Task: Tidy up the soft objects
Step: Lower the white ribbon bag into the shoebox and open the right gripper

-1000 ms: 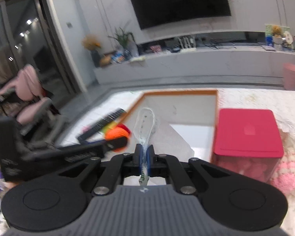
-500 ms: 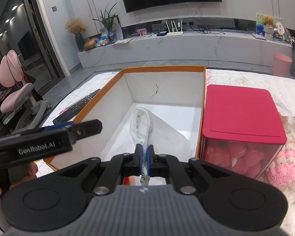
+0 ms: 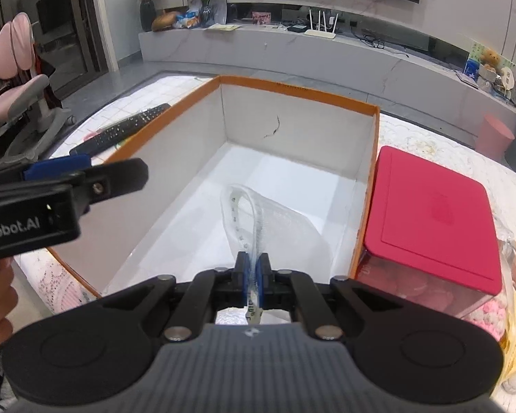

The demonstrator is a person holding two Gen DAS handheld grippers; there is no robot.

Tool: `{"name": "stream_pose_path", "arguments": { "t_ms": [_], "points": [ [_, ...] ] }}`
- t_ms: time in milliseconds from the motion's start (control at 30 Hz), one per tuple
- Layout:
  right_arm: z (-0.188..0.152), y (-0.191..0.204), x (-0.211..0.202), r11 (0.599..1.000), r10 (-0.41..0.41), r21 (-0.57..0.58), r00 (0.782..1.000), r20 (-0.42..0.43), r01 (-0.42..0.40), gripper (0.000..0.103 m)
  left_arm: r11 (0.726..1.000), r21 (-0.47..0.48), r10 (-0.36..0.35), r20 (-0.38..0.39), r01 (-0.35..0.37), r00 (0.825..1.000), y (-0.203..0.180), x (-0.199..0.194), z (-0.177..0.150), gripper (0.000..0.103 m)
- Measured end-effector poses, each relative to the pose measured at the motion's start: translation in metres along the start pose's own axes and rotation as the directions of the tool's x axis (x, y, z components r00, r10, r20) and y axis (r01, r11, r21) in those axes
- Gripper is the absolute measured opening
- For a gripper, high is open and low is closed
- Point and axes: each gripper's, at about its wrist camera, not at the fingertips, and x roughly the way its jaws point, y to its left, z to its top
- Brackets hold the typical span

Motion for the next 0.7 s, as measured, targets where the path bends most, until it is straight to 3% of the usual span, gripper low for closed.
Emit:
{"name": "stream_pose_path", "arguments": {
  "t_ms": [233,433,567,700],
  "points": [
    [-0.003,0.0,0.005,1.0,0.013,-0.009,1.0,-0.015,-0.013,0.004,0.999,-0.004,0.038,-0.004,-0.039,0.999,0.001,-0.001,0.001,0.095],
    [-0.002,0.006,0.008,1.0,0.017,-0.018,1.0,-0.013,-0.018,0.015,0.999,0.015,0.048,-0.001,-0.048,0.999,-0.001,-0.003,0.001,0.095],
    [-0.001,0.009,0.001,0.998,0.061,0.024,0.998,-0.004,-0.061,0.05,0.999,0.025,0.043,0.01,-0.043,0.999,-0.002,-0.005,0.001,0.095],
    [0.001,0.02,-0.007,0.999,-0.004,-0.035,0.999,0.041,0.006,0.077,0.998,0.035,0.051,0.022,-0.052,0.998,-0.004,-0.006,0.001,0.095]
  ]
}}
